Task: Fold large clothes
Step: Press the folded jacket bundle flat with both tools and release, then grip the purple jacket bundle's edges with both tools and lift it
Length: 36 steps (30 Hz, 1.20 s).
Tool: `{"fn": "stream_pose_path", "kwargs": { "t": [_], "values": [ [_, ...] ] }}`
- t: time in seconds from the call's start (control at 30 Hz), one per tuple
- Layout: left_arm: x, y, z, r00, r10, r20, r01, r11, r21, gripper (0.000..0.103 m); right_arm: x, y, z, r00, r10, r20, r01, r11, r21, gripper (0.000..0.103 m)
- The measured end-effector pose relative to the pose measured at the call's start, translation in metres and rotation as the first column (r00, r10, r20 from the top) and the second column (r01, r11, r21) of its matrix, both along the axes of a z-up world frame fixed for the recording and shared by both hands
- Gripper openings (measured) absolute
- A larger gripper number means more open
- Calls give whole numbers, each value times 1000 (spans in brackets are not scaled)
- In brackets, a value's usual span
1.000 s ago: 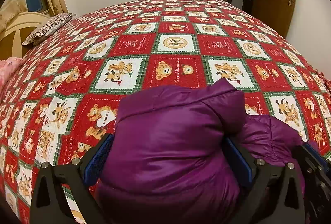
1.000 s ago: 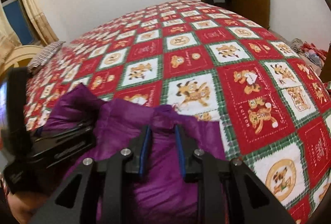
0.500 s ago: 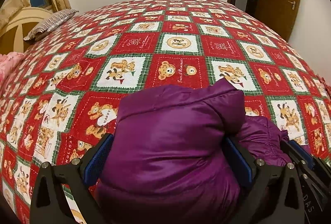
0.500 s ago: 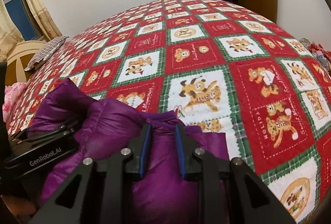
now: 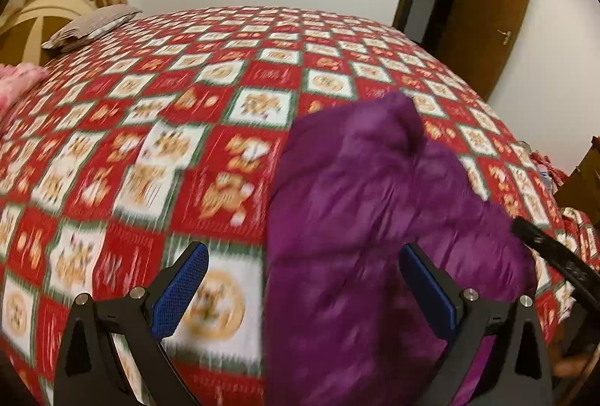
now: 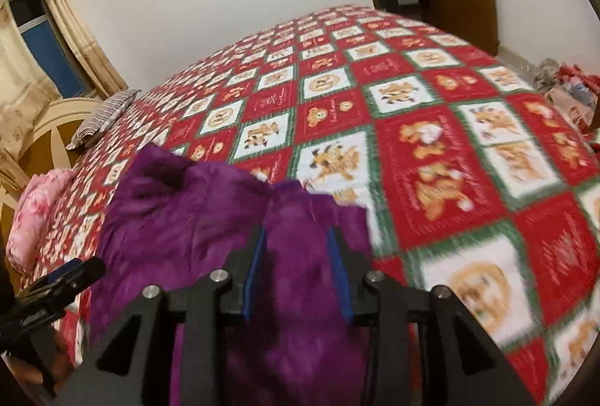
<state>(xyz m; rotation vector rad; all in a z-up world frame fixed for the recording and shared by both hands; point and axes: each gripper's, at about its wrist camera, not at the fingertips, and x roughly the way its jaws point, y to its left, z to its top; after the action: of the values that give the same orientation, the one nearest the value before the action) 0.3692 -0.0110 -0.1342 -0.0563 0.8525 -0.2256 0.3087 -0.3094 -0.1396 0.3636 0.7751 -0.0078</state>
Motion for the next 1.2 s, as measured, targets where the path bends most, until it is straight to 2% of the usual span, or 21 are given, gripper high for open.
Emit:
{"fn": "stream_pose_path", "kwargs": {
  "t": [0.1, 0.2, 0.3, 0.43, 0.53, 0.67, 0.87, 0.97, 1.0, 1.03, 1.17, 1.2],
  "values": [
    [-6, -7, -18, 1000, 4, -18, -4, 1000, 11, 102, -21, 2, -11, 1000, -13, -5, 13, 1000, 19, 39],
    [-8, -11, -24, 1000, 20, 1, -20, 1000, 9, 102, -22, 8, -36, 999, -1, -38, 3, 999, 40, 39],
    [-6, -11, -27, 1000, 29, -9, -29, 1000, 5, 102, -24, 10, -39, 1000, -7, -19, 7, 1000, 19, 39],
    [-8, -7, -22, 999, 1, -34, -2, 1000, -3, 102, -18, 12, -34, 998, 16, -55, -17, 1000, -9, 41],
    [-18, 0, -16, 1000, -15, -15, 15, 1000, 5, 102, -25, -3, -26, 998, 1, -70, 2, 999, 34, 55],
    [-32, 5, -6, 999, -4, 42, 1, 998, 69, 102, -51, -16, -15, 999, -48, 21, 45, 995, 92, 73],
    [-44, 10, 1, 997, -32, 73, 24, 993, 116, 102, -60, -11, -17, 1000, 12, 17, -14, 995, 98, 75],
    [-44, 17, 2, 997, -56, 45, 54, 997, 51, 102, -62, -10, -19, 999, 30, 16, -32, 994, 104, 80],
    [-43, 19, 3, 997, -65, 31, 65, 998, 13, 102, -62, -11, -20, 999, 37, 17, -38, 993, 114, 81],
    [-40, 24, 4, 996, -85, 11, 85, 995, -57, 102, -63, -10, -19, 999, 39, 19, -41, 992, 123, 81],
    [-25, 44, 8, 995, -100, -30, 89, 961, -260, 102, -66, -25, -16, 999, 17, 35, -24, 978, 206, 84],
    [-22, 47, 8, 995, -95, -36, 80, 953, -292, 102, -66, -29, -15, 999, 4, 38, -12, 975, 224, 85]
  ]
}}
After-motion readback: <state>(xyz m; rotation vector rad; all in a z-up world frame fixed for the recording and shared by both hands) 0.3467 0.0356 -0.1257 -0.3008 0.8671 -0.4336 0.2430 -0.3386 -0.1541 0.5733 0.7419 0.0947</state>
